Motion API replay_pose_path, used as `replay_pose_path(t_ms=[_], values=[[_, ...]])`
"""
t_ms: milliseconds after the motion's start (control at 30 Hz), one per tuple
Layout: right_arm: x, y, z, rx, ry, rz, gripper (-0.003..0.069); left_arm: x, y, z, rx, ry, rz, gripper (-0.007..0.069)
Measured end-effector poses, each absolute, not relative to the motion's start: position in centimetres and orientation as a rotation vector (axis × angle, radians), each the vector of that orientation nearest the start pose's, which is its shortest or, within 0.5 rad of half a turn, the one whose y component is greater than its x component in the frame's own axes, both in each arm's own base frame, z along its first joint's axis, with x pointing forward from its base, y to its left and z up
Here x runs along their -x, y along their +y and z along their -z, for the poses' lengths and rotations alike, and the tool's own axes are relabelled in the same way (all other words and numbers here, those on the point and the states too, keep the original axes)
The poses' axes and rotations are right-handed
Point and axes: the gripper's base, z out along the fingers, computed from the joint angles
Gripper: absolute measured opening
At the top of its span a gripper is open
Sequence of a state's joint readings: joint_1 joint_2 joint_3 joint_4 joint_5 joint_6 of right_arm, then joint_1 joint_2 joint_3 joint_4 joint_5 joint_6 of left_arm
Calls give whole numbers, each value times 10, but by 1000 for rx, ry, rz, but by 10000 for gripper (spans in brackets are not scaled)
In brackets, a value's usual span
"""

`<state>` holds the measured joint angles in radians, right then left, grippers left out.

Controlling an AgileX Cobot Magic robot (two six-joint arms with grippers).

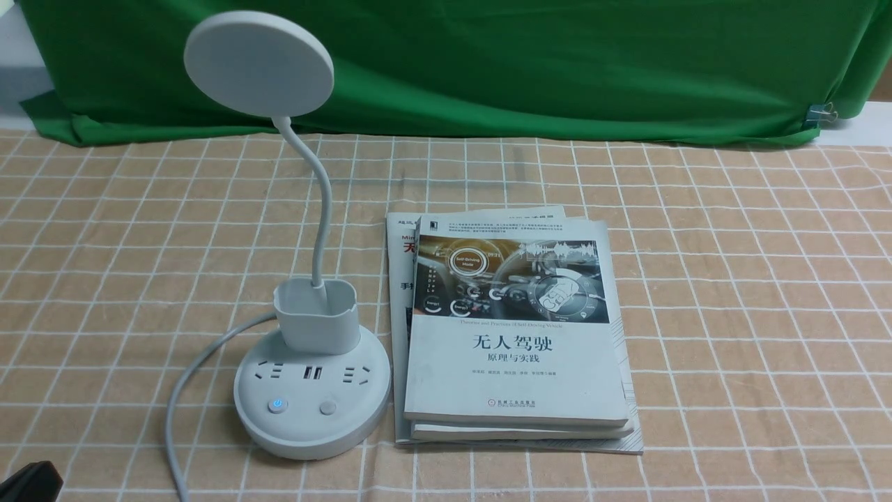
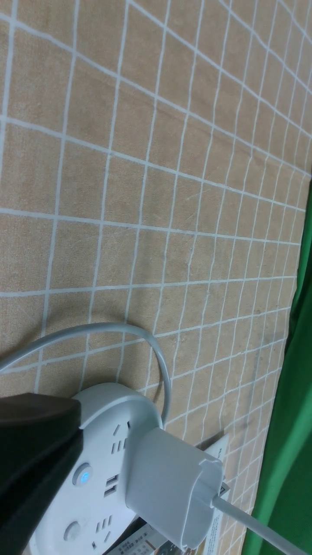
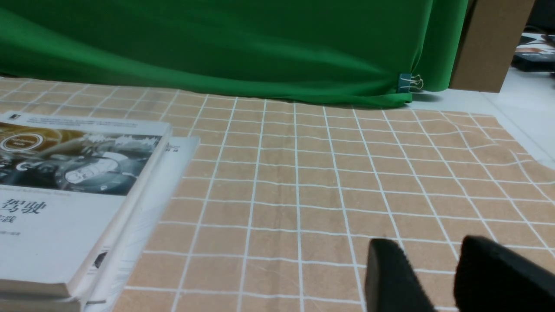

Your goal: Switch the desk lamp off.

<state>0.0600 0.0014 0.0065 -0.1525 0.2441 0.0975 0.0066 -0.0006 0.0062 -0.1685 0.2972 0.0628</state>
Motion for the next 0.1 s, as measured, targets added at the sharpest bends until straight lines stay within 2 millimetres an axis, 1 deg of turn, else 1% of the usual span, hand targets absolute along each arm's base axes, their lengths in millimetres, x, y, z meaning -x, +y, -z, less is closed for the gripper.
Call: replay_pose_path(t_ms=[100], values=[[-56,0,-189,69,1732,25,242,-55,-4,-185,58,1783,110,-3]])
